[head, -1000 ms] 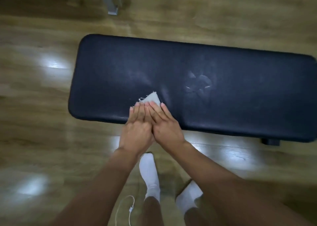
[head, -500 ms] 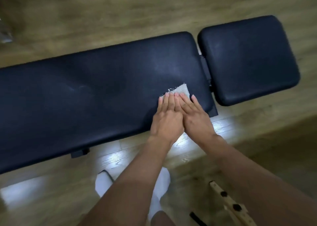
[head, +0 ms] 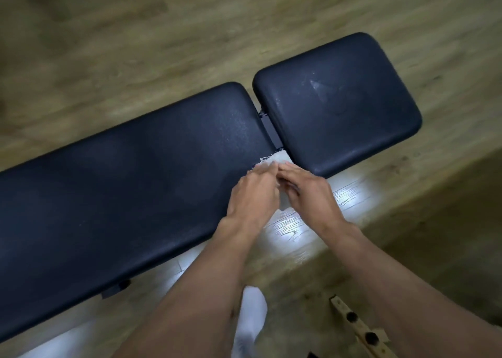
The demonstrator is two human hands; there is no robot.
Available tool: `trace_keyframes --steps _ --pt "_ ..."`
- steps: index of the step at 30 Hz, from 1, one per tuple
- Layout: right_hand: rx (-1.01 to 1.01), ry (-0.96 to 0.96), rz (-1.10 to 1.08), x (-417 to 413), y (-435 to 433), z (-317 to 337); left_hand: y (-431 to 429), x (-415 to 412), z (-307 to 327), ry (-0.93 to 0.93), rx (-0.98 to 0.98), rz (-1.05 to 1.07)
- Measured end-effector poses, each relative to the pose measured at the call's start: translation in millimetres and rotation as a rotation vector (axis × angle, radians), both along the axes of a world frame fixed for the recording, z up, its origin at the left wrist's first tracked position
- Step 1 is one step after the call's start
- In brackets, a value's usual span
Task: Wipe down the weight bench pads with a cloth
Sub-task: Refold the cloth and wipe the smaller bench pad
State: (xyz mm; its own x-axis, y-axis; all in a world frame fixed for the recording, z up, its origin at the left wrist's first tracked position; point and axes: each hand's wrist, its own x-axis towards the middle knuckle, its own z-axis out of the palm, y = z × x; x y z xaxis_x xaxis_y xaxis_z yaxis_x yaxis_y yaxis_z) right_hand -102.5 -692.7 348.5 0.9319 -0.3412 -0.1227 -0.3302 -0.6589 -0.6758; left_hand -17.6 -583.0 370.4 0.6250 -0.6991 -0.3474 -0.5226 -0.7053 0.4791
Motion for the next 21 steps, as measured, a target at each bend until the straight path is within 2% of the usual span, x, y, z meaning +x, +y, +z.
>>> trace_keyframes --steps 2,9,11,15,17,21 --pt "-0.052 -0.051 -0.038 6 -11 11 -8 10 8 -0.025 -0.033 0.016" --pt "-0.331 -0.163 0.064 45 -95 37 -72 50 17 -0.178 -0.169 -0.044" --pt "-0.393 -0.071 0.077 50 -121 33 -90 60 9 -0.225 -0.129 -0.121" --pt "-0.314 0.271 -0.074 35 -145 17 -109 73 -11 -0.234 0.001 -0.252" --pt "-0.328 0.281 -0.161 24 -146 5 -116 77 -15 -0.225 0.001 -0.234" --pt "-0.292 0.179 -0.31 17 -143 -6 -132 87 -17 -0.215 -0.001 -0.303"
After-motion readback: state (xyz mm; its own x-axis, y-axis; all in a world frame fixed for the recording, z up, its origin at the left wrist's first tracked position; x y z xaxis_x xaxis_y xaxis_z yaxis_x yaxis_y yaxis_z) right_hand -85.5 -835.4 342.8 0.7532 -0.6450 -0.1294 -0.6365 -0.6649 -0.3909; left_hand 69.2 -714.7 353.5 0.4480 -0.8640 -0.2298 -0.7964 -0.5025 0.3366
